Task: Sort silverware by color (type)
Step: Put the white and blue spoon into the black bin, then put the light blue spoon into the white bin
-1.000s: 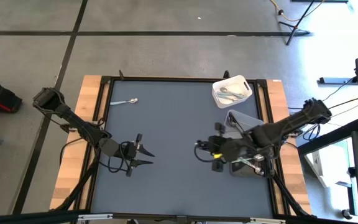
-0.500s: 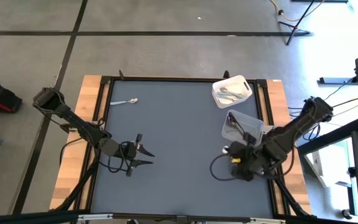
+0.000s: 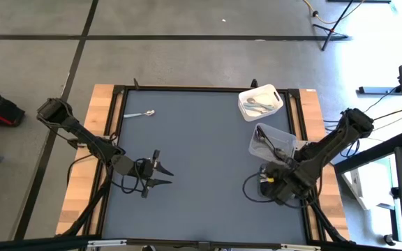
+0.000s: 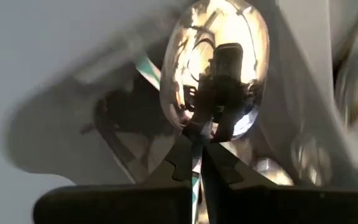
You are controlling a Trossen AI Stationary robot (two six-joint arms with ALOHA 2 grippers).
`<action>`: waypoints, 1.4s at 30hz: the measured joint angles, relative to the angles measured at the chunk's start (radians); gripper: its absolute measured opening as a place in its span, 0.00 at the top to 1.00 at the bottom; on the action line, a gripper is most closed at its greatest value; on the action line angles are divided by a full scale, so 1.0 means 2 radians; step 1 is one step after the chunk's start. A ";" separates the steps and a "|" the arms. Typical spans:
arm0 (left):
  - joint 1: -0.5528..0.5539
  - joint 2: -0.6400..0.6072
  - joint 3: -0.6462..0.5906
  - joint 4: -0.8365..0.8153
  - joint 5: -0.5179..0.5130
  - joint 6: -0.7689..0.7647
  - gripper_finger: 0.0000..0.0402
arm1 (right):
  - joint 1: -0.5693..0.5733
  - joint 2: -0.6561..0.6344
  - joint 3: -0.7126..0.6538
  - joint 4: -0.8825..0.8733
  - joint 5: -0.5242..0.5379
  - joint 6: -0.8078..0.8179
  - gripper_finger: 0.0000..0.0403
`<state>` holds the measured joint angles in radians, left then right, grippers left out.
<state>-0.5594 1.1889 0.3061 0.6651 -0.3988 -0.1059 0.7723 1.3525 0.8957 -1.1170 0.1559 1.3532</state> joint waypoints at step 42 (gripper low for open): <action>0.223 -0.017 0.228 -0.529 -0.074 -0.070 0.48 | -0.159 0.033 0.010 0.526 0.255 -0.564 0.57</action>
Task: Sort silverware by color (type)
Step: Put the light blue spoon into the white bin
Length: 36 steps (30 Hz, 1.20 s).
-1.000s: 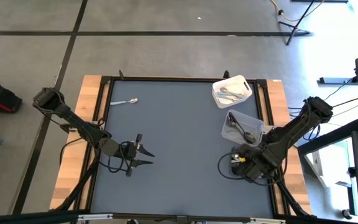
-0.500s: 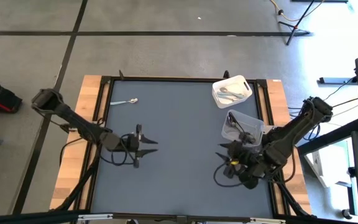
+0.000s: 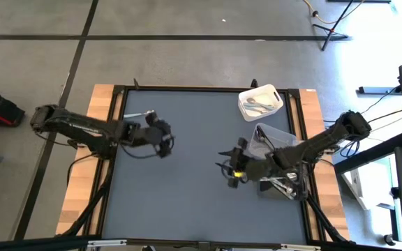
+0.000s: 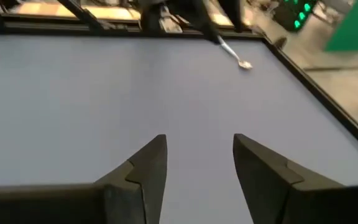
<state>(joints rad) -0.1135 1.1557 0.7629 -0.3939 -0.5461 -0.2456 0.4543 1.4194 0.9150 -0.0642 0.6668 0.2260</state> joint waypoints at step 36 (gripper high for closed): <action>0.482 0.239 0.060 -0.245 0.086 0.189 0.48 | -0.113 0.085 -0.024 0.162 -0.186 -0.116 0.57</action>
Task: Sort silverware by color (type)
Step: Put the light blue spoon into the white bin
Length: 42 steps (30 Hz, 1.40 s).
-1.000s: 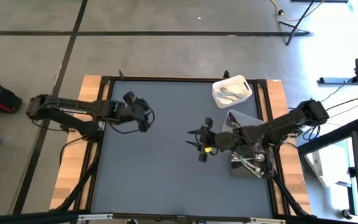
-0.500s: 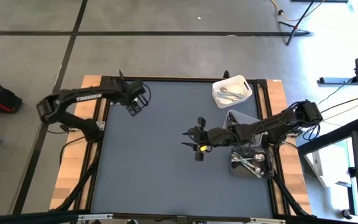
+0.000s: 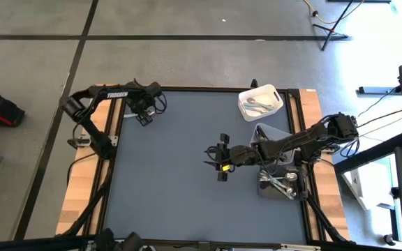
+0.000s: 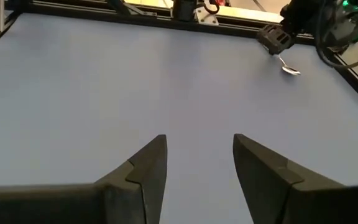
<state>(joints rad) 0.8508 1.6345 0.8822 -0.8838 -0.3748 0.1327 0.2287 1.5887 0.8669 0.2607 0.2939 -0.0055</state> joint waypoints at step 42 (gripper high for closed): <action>-0.303 -0.260 -0.004 0.101 0.139 -0.084 0.91 | 0.094 -0.069 0.000 -0.061 0.050 0.001 0.57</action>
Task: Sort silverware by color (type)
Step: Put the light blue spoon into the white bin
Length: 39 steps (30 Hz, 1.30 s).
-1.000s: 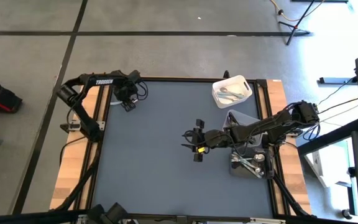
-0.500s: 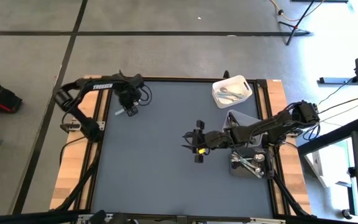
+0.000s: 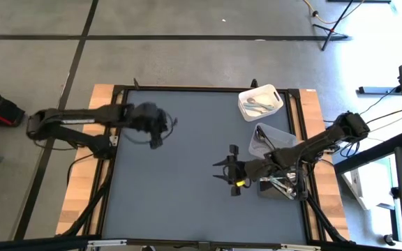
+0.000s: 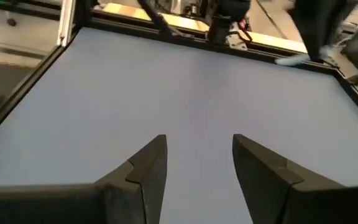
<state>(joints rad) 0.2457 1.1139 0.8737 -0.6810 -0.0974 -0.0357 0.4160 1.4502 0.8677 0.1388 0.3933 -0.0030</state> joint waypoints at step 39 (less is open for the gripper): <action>-0.390 0.091 -0.217 0.675 -0.219 -0.033 0.91 | -0.045 0.219 0.097 0.349 -0.085 -0.055 0.41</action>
<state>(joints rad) -0.5338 1.2968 0.4400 0.6693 -0.5361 -0.1020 0.3251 1.8881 1.0616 0.8372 0.2237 -0.1138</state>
